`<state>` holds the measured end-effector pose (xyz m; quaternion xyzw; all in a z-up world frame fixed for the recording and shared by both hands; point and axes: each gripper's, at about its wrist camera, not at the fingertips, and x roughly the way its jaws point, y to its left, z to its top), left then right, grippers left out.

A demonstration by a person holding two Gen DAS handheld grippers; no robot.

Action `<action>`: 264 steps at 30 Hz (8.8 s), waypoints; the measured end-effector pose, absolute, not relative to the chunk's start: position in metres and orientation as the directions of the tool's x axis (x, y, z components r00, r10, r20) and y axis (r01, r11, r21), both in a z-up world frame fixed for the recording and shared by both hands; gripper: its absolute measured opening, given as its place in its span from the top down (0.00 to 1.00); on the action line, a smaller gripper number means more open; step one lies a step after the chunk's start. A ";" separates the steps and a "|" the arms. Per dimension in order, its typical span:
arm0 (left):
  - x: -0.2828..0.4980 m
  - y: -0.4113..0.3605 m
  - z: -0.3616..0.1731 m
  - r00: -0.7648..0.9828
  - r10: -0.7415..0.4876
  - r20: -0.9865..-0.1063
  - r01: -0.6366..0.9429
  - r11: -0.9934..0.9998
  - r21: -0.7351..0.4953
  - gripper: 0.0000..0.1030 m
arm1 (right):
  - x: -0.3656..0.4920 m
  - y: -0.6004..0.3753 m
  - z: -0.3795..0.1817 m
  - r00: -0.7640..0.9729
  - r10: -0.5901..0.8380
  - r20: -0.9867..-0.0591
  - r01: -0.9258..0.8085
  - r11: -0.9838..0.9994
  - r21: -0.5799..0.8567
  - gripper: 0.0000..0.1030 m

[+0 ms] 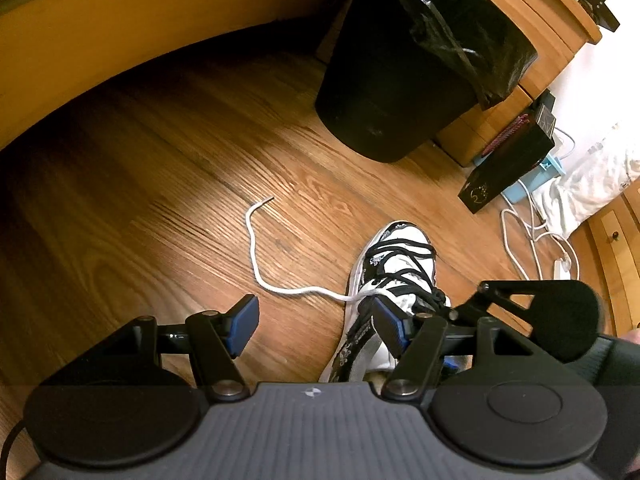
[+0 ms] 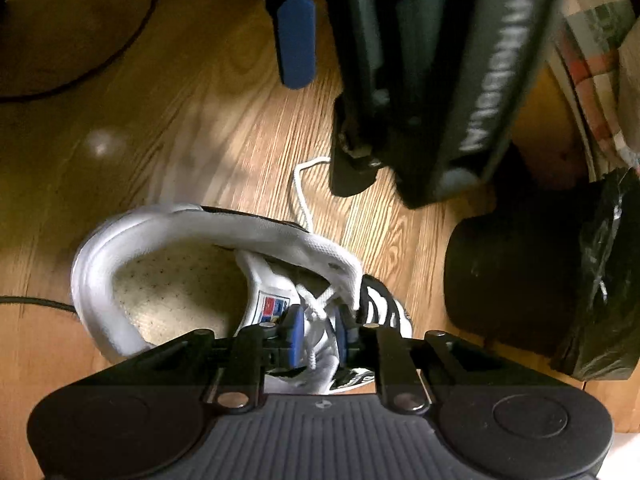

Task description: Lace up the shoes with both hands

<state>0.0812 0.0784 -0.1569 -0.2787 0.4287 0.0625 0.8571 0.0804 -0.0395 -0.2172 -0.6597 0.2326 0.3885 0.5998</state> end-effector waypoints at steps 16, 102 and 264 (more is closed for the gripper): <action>0.082 0.075 -0.165 0.602 -0.172 -0.780 -0.340 0.829 -0.445 0.34 | 0.085 -0.049 -0.179 0.517 0.209 -0.830 -0.853 0.047 -0.520 0.94; 0.087 0.089 -0.219 0.639 -0.434 -0.635 -0.352 0.569 -0.743 0.73 | 0.096 -0.062 -0.154 0.550 0.205 -0.809 -0.826 0.278 -0.491 0.94; 0.116 0.098 -0.205 0.693 -0.408 -0.594 -0.327 0.557 -0.764 0.90 | 0.083 -0.057 -0.180 0.589 0.221 -0.777 -0.808 0.194 -0.557 0.78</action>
